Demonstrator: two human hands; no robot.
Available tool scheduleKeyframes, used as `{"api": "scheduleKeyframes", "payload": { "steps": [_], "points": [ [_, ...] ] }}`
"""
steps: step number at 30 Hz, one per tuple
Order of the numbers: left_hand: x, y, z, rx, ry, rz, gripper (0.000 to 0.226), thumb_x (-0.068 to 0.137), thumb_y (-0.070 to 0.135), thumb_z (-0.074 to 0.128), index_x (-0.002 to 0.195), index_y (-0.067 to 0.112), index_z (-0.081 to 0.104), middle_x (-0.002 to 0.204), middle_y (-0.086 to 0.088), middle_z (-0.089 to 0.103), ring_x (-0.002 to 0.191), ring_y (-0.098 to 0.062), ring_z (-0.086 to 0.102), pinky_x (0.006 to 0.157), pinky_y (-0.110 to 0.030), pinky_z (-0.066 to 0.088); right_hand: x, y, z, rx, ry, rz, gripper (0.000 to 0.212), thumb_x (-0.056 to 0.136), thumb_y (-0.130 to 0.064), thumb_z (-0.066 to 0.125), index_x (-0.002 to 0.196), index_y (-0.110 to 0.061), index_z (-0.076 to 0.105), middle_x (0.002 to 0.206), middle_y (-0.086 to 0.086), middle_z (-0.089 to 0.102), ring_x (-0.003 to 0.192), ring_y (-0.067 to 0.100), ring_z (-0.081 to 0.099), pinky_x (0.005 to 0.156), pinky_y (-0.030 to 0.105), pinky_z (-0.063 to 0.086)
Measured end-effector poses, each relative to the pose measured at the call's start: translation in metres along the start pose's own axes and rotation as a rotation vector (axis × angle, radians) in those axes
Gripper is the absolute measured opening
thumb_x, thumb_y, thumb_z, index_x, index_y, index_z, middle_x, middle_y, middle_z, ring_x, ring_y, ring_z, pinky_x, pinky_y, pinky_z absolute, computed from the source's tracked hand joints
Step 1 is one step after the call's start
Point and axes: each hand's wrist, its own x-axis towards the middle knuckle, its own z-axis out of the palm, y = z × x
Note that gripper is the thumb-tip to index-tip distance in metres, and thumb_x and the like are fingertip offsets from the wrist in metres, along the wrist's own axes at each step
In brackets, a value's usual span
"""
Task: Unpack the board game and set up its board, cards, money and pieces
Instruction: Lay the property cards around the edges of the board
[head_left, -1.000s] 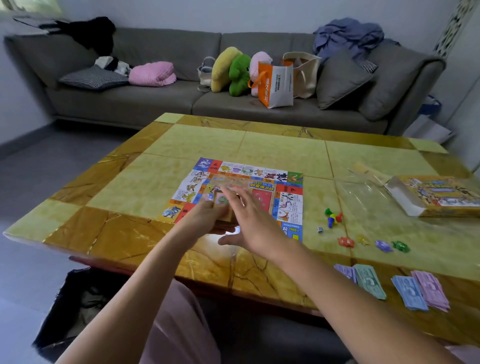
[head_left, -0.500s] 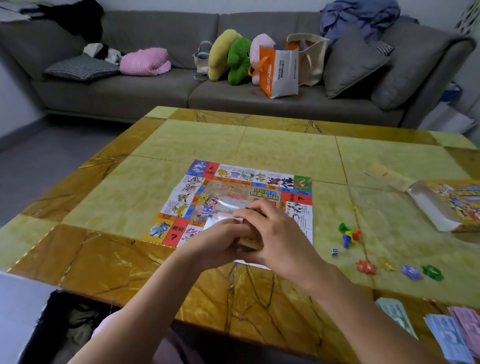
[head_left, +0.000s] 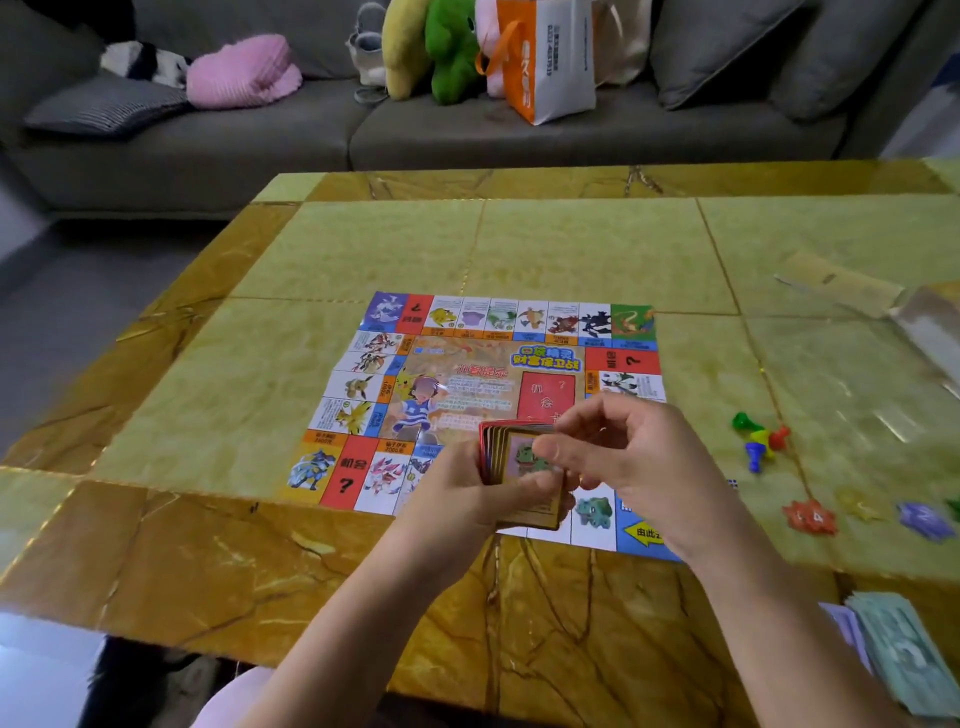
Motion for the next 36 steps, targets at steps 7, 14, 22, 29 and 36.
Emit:
{"api": "scheduleKeyframes", "payload": {
  "steps": [7, 14, 22, 29, 36],
  "points": [
    [-0.005, -0.008, 0.013, 0.120, 0.178, -0.016, 0.028, 0.074, -0.004, 0.074, 0.097, 0.011, 0.071, 0.087, -0.006, 0.075, 0.081, -0.020, 0.072, 0.070, -0.027, 0.057, -0.004, 0.015, 0.004, -0.049, 0.037, 0.070, 0.038, 0.048, -0.046, 0.081, 0.077, -0.024, 0.069, 0.075, -0.001, 0.071, 0.068, 0.015, 0.066, 0.065, 0.035, 0.056],
    [-0.005, -0.015, 0.030, 0.111, 0.211, -0.087, 0.025, 0.073, 0.001, 0.077, 0.087, 0.021, 0.071, 0.086, -0.002, 0.076, 0.081, -0.016, 0.072, 0.073, -0.026, 0.057, 0.000, 0.013, -0.009, -0.104, 0.020, 0.097, 0.025, 0.054, -0.026, 0.087, 0.071, -0.016, 0.071, 0.061, 0.001, 0.065, 0.053, 0.002, 0.057, 0.053, 0.015, 0.046],
    [-0.007, -0.002, 0.027, -0.398, 0.135, -0.219, 0.021, 0.085, 0.005, 0.056, 0.103, -0.003, 0.060, 0.092, -0.017, 0.073, 0.082, -0.025, 0.072, 0.065, -0.027, 0.058, 0.007, 0.010, -0.040, -0.024, 0.005, 0.079, 0.014, 0.060, -0.029, 0.074, 0.074, -0.029, 0.077, 0.080, -0.001, 0.075, 0.078, 0.015, 0.071, 0.073, 0.030, 0.057],
    [0.005, 0.012, -0.010, -0.553, 0.331, -0.164, 0.036, 0.079, 0.005, 0.054, 0.114, -0.002, 0.053, 0.099, -0.022, 0.071, 0.088, -0.029, 0.072, 0.074, -0.035, 0.060, 0.010, 0.008, -0.090, 0.190, 0.252, 0.071, 0.029, 0.067, -0.027, 0.076, 0.087, -0.015, 0.059, 0.073, 0.000, 0.073, 0.064, 0.012, 0.064, 0.052, 0.014, 0.050],
    [0.002, 0.028, -0.047, -0.264, 0.297, -0.163, 0.046, 0.073, 0.010, 0.059, 0.115, -0.008, 0.055, 0.090, -0.017, 0.073, 0.076, -0.024, 0.073, 0.058, -0.030, 0.059, 0.010, 0.011, -0.085, 0.175, 0.203, -0.003, 0.068, 0.034, -0.062, 0.085, 0.088, -0.021, 0.074, 0.085, 0.003, 0.075, 0.070, 0.009, 0.069, 0.060, 0.015, 0.053]
  ]
}}
